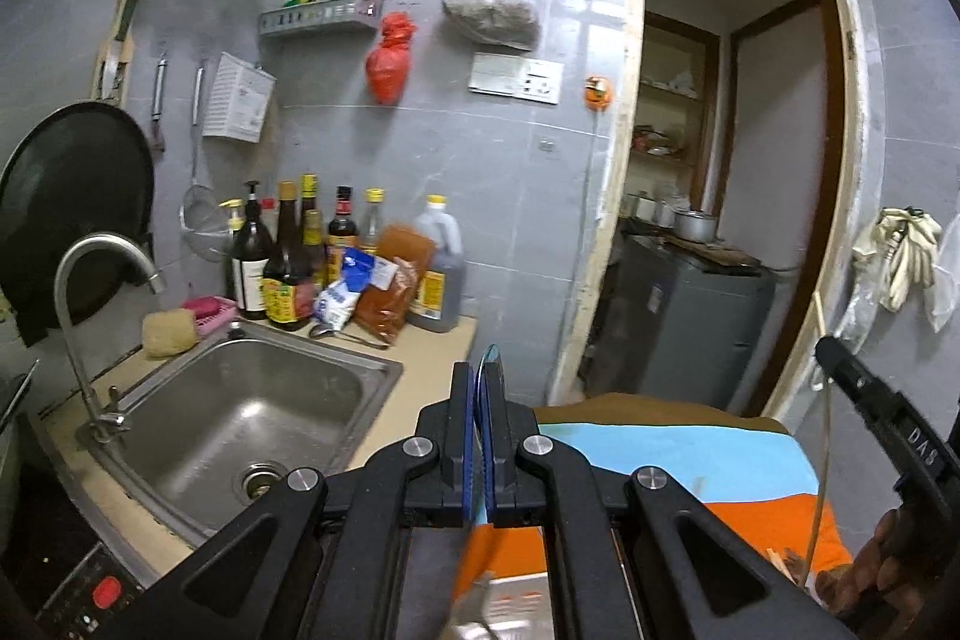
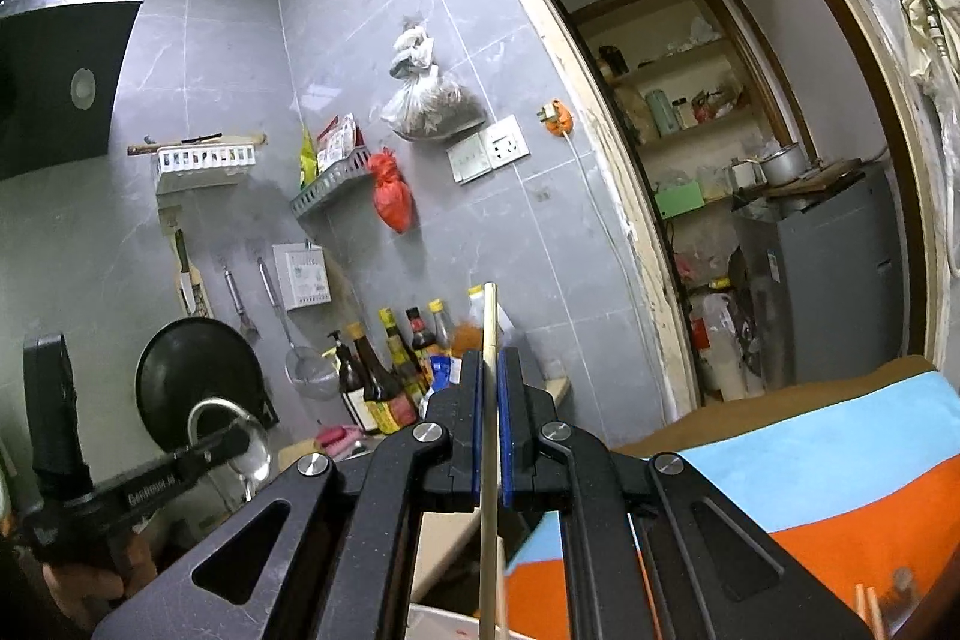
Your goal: Organize utensils
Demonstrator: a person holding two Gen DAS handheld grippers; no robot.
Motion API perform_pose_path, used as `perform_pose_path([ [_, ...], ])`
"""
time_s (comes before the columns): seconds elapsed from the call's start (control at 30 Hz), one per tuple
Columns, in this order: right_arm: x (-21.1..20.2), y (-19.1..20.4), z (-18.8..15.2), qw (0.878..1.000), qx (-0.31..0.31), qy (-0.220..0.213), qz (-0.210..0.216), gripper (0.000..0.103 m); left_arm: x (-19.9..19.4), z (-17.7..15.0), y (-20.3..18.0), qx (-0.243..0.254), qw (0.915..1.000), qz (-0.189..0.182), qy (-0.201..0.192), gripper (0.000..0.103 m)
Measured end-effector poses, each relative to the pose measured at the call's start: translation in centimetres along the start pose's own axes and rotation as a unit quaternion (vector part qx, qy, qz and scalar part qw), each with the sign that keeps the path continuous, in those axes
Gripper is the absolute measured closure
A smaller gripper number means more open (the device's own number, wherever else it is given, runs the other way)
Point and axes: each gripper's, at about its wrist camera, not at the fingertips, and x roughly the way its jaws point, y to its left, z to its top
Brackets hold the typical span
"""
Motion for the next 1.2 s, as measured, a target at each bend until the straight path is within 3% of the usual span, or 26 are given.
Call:
perform_pose_path([
  [0.23, 0.4, -0.5, -2.8, 0.999, 0.004, -0.032, -0.025, 0.099, 1.9, -2.3, 1.1, 0.002, 1.0000, 0.004, -0.004, 0.100],
  [0.6, 0.8, -1.6, -5.0, 0.997, -0.007, -0.058, -0.059, 0.098, 2.9, -6.1, -1.4, 0.057, 0.9974, 0.029, -0.033, 0.100],
  [0.87, 1.0, -1.8, -6.1, 0.997, -0.015, -0.041, -0.063, 0.098, 3.5, -7.6, -2.2, 0.072, 0.9967, 0.027, -0.026, 0.100],
  [1.1, 1.1, -2.1, -6.8, 0.998, -0.017, -0.009, -0.057, 0.098, 4.1, -7.7, -0.9, 0.030, 0.9993, -0.015, 0.016, 0.099],
  [1.2, 1.2, -2.3, -6.9, 0.998, -0.018, 0.010, -0.055, 0.092, 4.3, -7.6, -0.4, 0.011, 0.9990, -0.031, 0.030, 0.099],
])
